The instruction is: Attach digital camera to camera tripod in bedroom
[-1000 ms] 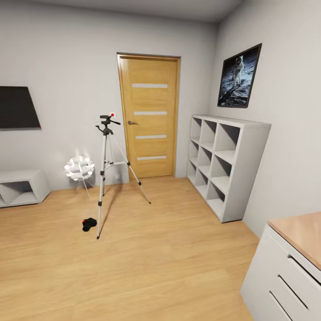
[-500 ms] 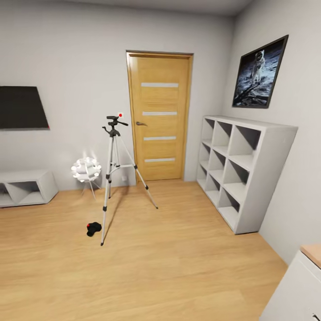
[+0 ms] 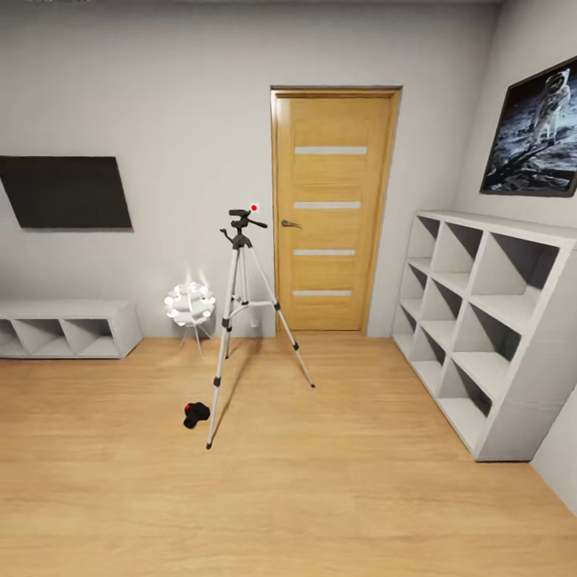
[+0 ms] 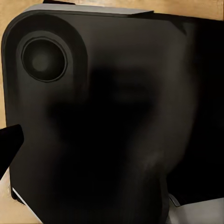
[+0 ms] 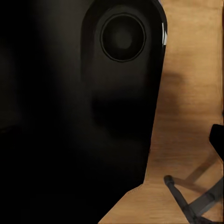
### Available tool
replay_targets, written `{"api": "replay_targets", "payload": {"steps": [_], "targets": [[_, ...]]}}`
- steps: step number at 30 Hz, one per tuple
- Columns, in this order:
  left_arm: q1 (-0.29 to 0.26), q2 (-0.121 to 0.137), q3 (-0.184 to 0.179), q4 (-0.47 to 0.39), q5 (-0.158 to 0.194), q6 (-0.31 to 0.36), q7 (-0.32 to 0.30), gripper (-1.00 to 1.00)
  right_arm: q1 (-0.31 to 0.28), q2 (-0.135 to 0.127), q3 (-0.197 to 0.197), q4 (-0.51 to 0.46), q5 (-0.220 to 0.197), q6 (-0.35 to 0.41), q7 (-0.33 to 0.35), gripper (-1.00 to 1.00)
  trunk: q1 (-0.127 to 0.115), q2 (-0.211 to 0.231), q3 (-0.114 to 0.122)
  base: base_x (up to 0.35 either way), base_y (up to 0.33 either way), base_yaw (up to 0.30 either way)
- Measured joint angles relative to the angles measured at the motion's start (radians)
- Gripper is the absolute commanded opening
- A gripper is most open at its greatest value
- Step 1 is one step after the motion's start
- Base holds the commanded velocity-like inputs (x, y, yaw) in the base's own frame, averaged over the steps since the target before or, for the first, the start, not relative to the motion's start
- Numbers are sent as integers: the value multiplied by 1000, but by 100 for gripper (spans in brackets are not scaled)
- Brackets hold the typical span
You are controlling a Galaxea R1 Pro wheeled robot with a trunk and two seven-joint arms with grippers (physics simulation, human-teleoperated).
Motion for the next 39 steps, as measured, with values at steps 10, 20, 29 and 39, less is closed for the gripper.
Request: {"api": "replay_targets", "payload": {"steps": [10, 20, 29, 39], "targets": [[0, 0, 0, 0, 0, 0, 0, 100, 0, -2, 0, 0, 1, -1, 0, 100, 0, 0, 0, 324, 0, 152], [0, 0, 1, 0, 0, -1, 0, 100, 0, -3, 1, 0, 22, -1, 3, 100, 0, 0, 0, 324, 0, 6], [0, 1, 1, 0, 1, -1, 1, 100, 0, 0, 0, 0, 29, 0, 2, 100, 0, 0, 0, 324, 0, 0], [0, 3, -1, 0, 60, 0, 1, 100, 0, 1, 0, 0, 30, 0, 4, 100, 0, 0, 0, 324, 0, 0]]}}
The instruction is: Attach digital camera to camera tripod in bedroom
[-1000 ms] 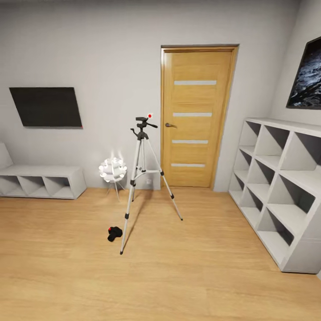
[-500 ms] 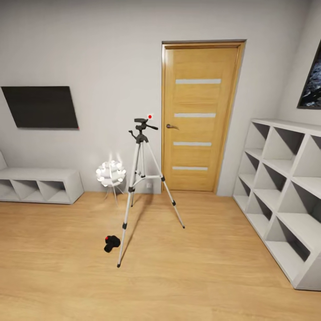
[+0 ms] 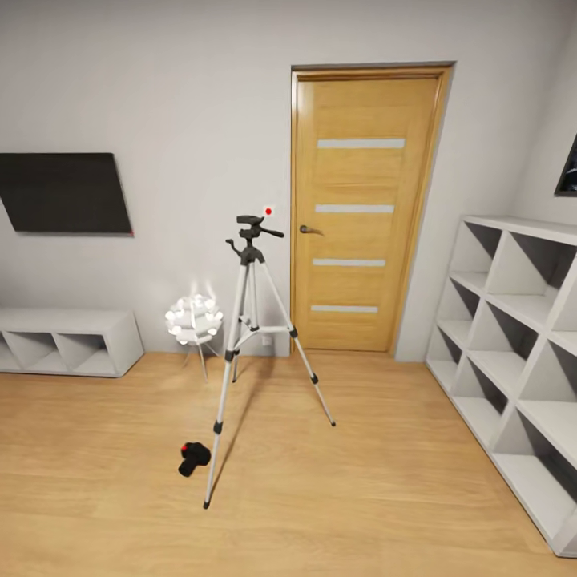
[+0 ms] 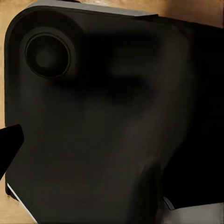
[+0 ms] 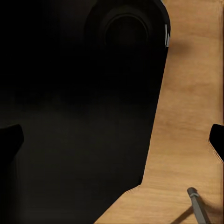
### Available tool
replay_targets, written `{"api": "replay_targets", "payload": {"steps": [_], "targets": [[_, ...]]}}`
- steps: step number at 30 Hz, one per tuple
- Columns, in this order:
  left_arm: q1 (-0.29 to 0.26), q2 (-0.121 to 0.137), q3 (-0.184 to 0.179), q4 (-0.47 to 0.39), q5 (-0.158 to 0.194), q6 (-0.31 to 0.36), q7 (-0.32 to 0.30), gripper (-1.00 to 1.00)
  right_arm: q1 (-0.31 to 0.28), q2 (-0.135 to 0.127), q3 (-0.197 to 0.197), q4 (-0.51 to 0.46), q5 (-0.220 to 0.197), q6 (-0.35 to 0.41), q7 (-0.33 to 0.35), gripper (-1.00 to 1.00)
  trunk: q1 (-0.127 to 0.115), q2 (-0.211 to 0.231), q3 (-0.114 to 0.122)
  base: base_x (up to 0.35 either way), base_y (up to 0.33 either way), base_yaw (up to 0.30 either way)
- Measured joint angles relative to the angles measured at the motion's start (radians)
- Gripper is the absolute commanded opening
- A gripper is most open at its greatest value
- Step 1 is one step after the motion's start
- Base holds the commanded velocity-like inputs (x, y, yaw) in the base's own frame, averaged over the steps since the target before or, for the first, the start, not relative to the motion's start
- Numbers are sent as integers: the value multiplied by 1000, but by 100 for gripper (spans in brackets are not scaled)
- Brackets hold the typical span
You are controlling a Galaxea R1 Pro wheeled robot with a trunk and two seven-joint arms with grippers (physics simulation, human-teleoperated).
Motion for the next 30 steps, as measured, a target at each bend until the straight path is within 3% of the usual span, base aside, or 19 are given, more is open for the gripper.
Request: {"api": "replay_targets", "payload": {"steps": [30], "targets": [[0, 0, -1, 0, 11, 3, 3, 100, 0, -4, 0, 0, 0, -1, -3, 100, 0, 0, 0, 323, 60, 0]]}}
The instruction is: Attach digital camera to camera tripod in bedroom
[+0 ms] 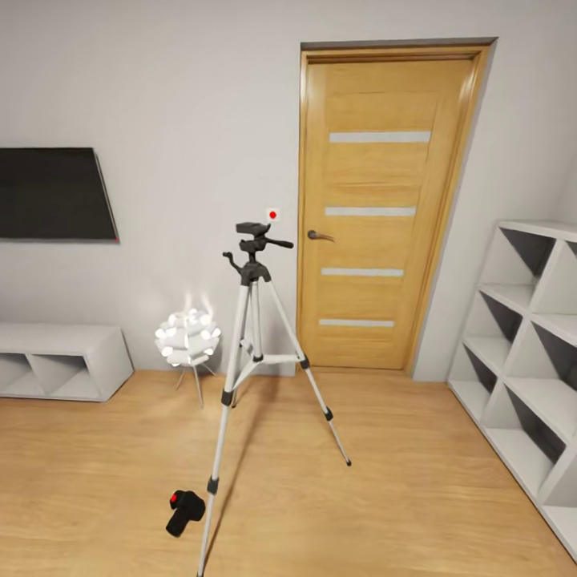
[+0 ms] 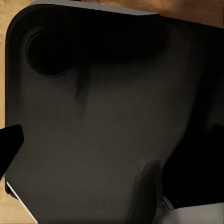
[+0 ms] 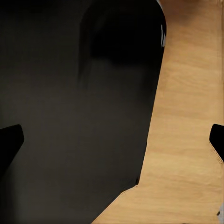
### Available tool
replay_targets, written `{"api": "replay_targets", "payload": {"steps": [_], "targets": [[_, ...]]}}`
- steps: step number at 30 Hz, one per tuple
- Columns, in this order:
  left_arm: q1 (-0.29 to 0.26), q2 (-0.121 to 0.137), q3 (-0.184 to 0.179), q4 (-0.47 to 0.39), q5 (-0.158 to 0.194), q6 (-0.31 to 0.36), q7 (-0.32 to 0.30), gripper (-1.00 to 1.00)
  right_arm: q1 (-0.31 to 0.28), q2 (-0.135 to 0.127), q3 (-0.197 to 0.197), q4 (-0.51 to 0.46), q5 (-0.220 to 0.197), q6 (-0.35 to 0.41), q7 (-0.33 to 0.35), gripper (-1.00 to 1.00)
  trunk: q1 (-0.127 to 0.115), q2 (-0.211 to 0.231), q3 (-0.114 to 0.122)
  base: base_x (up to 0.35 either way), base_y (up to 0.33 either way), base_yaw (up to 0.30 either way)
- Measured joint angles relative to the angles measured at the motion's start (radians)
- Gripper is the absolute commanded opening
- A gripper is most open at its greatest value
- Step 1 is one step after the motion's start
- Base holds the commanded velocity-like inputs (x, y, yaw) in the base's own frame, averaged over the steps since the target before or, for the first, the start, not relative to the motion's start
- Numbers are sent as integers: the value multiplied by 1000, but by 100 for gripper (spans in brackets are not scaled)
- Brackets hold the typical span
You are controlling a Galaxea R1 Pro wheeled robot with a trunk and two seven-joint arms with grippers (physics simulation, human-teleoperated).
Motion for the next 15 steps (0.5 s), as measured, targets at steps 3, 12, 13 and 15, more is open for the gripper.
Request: {"api": "replay_targets", "payload": {"steps": [3, 12, 13, 15], "targets": [[0, 0, 0, 0, 1, 0, 3, 100, 0, 0, 0, 0, 1, 0, 0, 100, 0, 0, 0, 324, 5, 0], [0, 0, 0, 0, 2, 0, 4, 100, 0, 0, 1, 0, 1, 0, 0, 100, 0, 0, 0, 324, 1, 0], [0, 0, 0, 0, 1, 0, 4, 100, 0, 0, 1, 0, 1, 0, 0, 100, 0, 0, 0, 324, 0, 0], [0, 0, 0, 0, 2, 0, 4, 100, 0, 0, 1, 0, 1, 0, 0, 100, 0, 0, 0, 324, 0, 0]]}}
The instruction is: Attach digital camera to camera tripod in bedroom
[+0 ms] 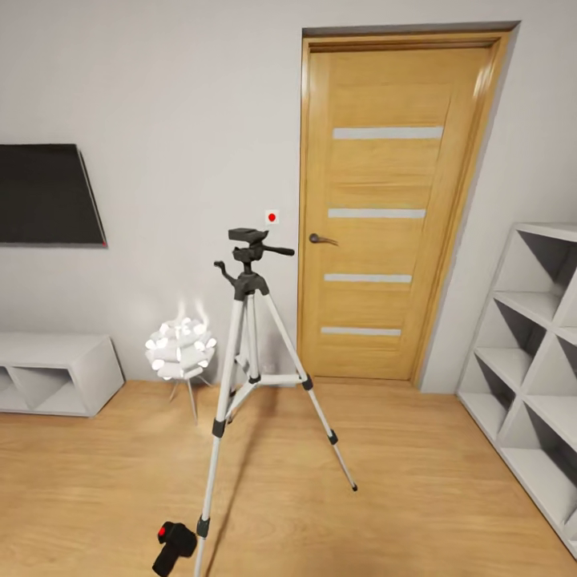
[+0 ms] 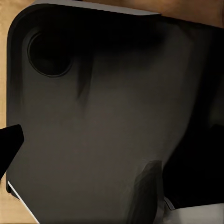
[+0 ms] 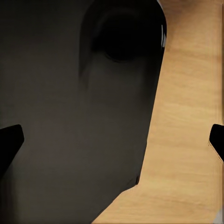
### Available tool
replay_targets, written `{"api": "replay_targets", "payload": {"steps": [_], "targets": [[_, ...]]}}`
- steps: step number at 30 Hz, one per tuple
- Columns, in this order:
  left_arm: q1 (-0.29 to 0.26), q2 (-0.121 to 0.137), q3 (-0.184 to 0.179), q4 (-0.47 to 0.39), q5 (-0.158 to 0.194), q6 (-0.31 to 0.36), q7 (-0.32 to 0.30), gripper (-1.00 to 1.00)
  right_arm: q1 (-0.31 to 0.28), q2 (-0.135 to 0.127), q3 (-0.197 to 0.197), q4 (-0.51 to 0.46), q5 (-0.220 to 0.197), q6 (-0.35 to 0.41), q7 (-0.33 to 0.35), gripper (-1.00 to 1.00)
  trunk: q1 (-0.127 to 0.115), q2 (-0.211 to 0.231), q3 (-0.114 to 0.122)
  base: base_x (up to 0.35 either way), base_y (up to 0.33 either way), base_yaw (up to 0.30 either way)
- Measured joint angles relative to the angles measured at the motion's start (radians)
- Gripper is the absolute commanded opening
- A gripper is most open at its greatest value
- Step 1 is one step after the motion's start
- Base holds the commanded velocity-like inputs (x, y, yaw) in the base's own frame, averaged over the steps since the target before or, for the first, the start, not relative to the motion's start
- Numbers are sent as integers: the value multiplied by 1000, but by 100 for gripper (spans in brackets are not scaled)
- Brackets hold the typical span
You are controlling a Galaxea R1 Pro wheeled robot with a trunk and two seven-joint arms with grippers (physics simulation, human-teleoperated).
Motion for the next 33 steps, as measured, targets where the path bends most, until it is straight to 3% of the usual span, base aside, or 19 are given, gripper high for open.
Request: {"api": "replay_targets", "payload": {"steps": [15, 27, 33], "targets": [[0, 0, 1, -1, -1, -8, 0, 100, 0, 1, 0, 0, 0, 1, -1, 100, 0, 0, 0, 289, -71, 0], [0, 0, 3, -3, 1, -11, 1, 100, 0, 3, -1, 0, -5, 0, -1, 100, 1, 0, 0, 20, -4, 30], [0, 1, 6, -3, 44, -11, 2, 100, 0, 3, -1, 0, -7, 1, -1, 100, 1, 0, 0, 2, 0, 206]]}}
